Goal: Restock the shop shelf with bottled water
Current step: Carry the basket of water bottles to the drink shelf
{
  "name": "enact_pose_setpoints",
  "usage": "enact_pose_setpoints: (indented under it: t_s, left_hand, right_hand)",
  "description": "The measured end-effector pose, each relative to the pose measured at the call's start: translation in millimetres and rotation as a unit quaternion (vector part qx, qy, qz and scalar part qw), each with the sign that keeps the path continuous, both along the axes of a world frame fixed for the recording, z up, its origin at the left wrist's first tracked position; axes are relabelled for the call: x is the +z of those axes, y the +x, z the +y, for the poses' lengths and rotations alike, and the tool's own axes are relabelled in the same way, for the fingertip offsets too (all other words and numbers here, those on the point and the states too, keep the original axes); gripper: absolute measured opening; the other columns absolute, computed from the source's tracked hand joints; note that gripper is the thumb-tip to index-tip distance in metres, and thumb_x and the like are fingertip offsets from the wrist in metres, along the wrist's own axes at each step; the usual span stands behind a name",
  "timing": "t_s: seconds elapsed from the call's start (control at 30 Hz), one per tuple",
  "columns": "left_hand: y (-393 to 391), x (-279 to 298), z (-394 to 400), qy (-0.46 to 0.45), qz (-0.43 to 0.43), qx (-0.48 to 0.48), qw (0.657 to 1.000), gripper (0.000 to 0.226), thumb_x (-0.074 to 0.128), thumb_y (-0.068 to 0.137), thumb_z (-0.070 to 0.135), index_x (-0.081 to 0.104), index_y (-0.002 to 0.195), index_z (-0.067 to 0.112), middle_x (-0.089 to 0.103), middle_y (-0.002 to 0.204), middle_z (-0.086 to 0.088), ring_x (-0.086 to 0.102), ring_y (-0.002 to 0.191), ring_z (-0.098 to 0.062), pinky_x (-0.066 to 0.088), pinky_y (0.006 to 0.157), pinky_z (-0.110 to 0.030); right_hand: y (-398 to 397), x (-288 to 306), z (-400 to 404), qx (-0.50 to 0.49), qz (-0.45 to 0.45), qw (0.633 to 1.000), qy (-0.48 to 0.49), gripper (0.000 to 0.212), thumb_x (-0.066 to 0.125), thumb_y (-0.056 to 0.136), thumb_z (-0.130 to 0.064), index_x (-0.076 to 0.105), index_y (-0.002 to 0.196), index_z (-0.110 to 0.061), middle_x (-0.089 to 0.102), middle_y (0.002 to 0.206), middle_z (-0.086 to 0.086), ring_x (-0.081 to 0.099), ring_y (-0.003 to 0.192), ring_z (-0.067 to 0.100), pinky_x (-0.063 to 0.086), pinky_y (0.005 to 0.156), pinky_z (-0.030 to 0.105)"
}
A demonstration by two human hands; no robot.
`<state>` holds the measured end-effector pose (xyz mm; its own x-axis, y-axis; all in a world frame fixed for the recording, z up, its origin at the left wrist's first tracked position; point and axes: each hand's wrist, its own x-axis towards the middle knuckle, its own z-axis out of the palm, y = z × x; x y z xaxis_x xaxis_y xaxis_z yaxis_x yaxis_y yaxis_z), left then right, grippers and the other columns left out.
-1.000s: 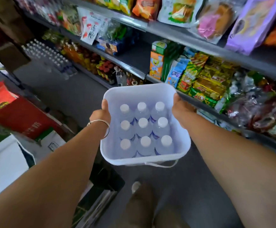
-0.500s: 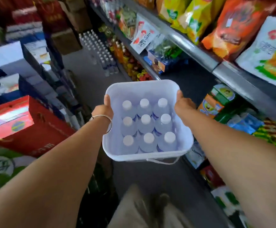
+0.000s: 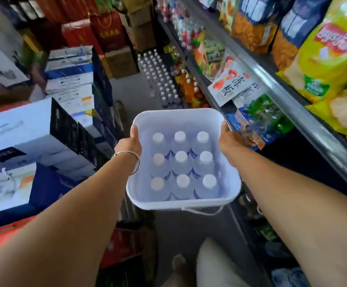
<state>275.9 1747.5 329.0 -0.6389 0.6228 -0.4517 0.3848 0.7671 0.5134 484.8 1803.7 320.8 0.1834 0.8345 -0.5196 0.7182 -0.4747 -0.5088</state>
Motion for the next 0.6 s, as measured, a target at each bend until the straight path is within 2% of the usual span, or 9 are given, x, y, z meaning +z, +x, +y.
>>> enact_pose_setpoints:
  t_s: [0.1, 0.17, 0.23, 0.3, 0.37, 0.43, 0.5, 0.6]
  left_hand:
    - [-26.4, -4.6, 66.2, -0.023, 0.015, -0.01, 1.0, 0.069, 0.016, 0.098, 0.051, 0.043, 0.133, -0.001, 0.051, 0.129, -0.024, 0.047, 0.118, -0.038, 0.033, 0.098, -0.04]
    - [-43.6, -12.9, 110.2, -0.029, 0.028, -0.019, 0.999, 0.062, 0.015, 0.099, 0.047, 0.036, 0.14, 0.006, 0.05, 0.131, -0.022, 0.047, 0.12, -0.037, 0.033, 0.099, -0.04]
    - [-60.4, -18.3, 155.1, -0.02, 0.027, 0.006, 0.999, 0.068, 0.014, 0.098, 0.05, 0.044, 0.133, -0.001, 0.05, 0.132, -0.023, 0.047, 0.122, -0.036, 0.035, 0.101, -0.039]
    - [-76.3, -22.0, 199.8, -0.017, 0.031, 0.018, 0.999, 0.069, 0.014, 0.098, 0.05, 0.046, 0.131, -0.002, 0.05, 0.132, -0.024, 0.046, 0.123, -0.036, 0.035, 0.101, -0.039]
    - [-90.2, -21.3, 241.5, -0.034, 0.034, 0.024, 0.999, 0.062, 0.016, 0.1, 0.046, 0.037, 0.139, 0.002, 0.048, 0.133, -0.021, 0.045, 0.123, -0.035, 0.032, 0.102, -0.038]
    - [-104.6, -16.5, 282.4, -0.043, 0.034, 0.025, 0.998, 0.059, 0.017, 0.1, 0.043, 0.027, 0.143, 0.004, 0.046, 0.134, -0.021, 0.043, 0.124, -0.036, 0.029, 0.103, -0.039]
    - [-125.1, -17.3, 324.4, -0.034, 0.033, 0.024, 0.999, 0.06, 0.018, 0.099, 0.045, 0.03, 0.142, 0.005, 0.047, 0.133, -0.023, 0.045, 0.122, -0.037, 0.03, 0.102, -0.04]
    - [-156.0, -21.9, 385.2, -0.027, 0.015, 0.046, 0.998, 0.068, 0.015, 0.098, 0.05, 0.041, 0.135, -0.001, 0.05, 0.13, -0.024, 0.047, 0.119, -0.036, 0.032, 0.101, -0.04]
  right_hand:
    - [-26.3, -5.0, 71.7, -0.017, -0.011, 1.0, -0.003, 0.061, 0.014, 0.102, -0.044, 0.026, 0.145, -0.003, 0.028, 0.151, 0.018, 0.029, 0.138, 0.03, 0.024, 0.109, 0.037]
    - [-43.8, -9.7, 122.4, 0.002, 0.013, 1.0, 0.005, 0.056, 0.015, 0.103, -0.039, 0.028, 0.145, -0.004, 0.03, 0.149, 0.021, 0.032, 0.135, 0.033, 0.027, 0.107, 0.041]
    - [-61.6, -10.9, 174.4, 0.018, 0.032, 0.999, 0.019, 0.052, 0.019, 0.103, -0.034, 0.032, 0.142, -0.002, 0.036, 0.144, 0.025, 0.037, 0.131, 0.036, 0.029, 0.105, 0.041]
    - [-77.1, -10.1, 223.6, 0.001, 0.053, 0.998, 0.026, 0.059, 0.021, 0.102, -0.042, 0.037, 0.139, 0.001, 0.038, 0.143, 0.024, 0.039, 0.129, 0.036, 0.031, 0.104, 0.041]
    - [-95.6, -5.3, 270.4, -0.011, 0.049, 0.999, 0.017, 0.068, 0.019, 0.1, -0.049, 0.036, 0.139, 0.003, 0.036, 0.145, 0.022, 0.038, 0.131, 0.035, 0.031, 0.104, 0.041]
    - [-115.6, 2.7, 312.4, 0.029, 0.022, 0.999, 0.015, 0.063, 0.017, 0.102, -0.044, 0.028, 0.144, 0.001, 0.03, 0.149, 0.021, 0.033, 0.135, 0.034, 0.027, 0.107, 0.039]
    - [-133.7, 5.9, 354.5, 0.086, -0.012, 0.996, 0.032, 0.053, 0.016, 0.104, -0.035, 0.021, 0.147, -0.005, 0.027, 0.15, 0.022, 0.03, 0.136, 0.035, 0.024, 0.108, 0.039]
    - [-161.0, -0.8, 415.0, 0.135, -0.034, 0.989, 0.053, 0.045, 0.02, 0.103, -0.02, 0.028, 0.143, 0.0, 0.035, 0.143, 0.027, 0.036, 0.13, 0.039, 0.028, 0.105, 0.043]
